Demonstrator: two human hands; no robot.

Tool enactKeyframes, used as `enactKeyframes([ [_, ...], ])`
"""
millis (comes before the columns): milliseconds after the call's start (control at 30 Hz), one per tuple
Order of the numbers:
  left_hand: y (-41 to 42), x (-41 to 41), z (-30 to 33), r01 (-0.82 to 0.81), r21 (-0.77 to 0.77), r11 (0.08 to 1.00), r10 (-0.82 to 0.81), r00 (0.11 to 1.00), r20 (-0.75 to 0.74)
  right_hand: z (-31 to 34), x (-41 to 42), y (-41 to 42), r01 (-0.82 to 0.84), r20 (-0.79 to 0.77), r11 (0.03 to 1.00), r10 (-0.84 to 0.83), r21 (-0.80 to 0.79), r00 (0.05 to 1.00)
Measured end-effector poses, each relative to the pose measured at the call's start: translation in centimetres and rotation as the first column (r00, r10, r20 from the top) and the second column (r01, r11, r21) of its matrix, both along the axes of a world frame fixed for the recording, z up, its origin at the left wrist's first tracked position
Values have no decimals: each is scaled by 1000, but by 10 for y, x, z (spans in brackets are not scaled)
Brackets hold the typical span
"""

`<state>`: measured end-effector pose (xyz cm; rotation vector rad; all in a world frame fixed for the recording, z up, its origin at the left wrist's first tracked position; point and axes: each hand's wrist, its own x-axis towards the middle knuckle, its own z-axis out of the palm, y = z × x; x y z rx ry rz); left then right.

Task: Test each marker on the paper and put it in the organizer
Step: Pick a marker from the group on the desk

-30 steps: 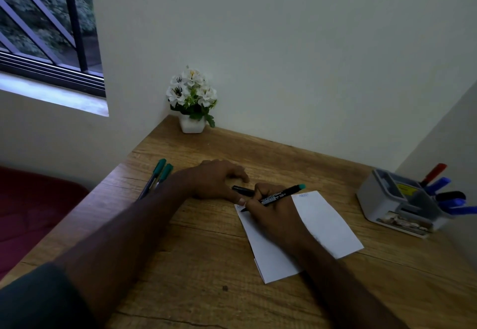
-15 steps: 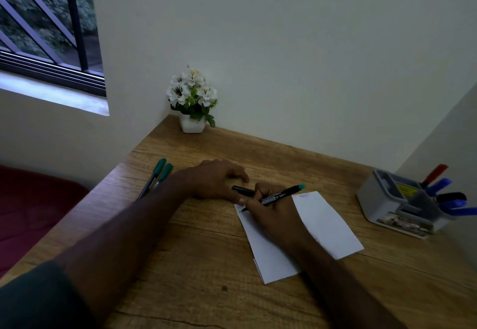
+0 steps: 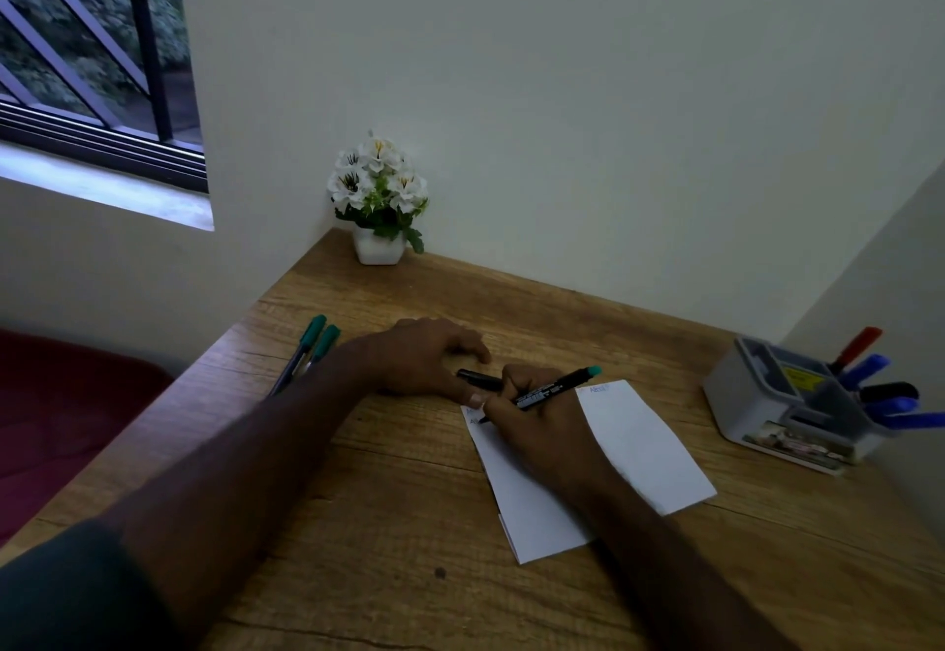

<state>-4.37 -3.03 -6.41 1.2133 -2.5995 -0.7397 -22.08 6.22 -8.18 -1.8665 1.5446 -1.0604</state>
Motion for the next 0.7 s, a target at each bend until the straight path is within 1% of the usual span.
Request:
enactKeyframes([
  [67, 0, 0, 0, 2, -2, 1000, -2, 1000, 14, 2, 1, 2, 2, -12, 1000, -2, 18, 1000],
  [200, 0, -1, 1, 3, -5, 1000, -3, 1000, 28, 6, 1, 5, 37, 24, 999, -37, 10, 999],
  [400, 0, 0, 1, 3, -4, 1000, -2, 1000, 30, 4, 3, 3, 19, 17, 1000, -19, -9, 1000],
  [467, 0, 0, 2, 4, 0, 1000, -4, 1000, 26, 3, 2, 2, 25, 40, 1000, -24, -19, 999],
  [533, 1, -1, 2, 3, -3, 1000, -3, 1000, 22, 3, 0, 2, 34, 64, 999, -34, 4, 997],
  [600, 1, -1, 2, 2, -11, 1000, -2, 1000, 27, 4, 1, 2, 40, 55, 999, -41, 19, 998],
  [700, 0, 0, 2, 0, -5, 1000, 0, 1000, 28, 5, 2, 2, 43, 31, 999, -43, -1, 999],
])
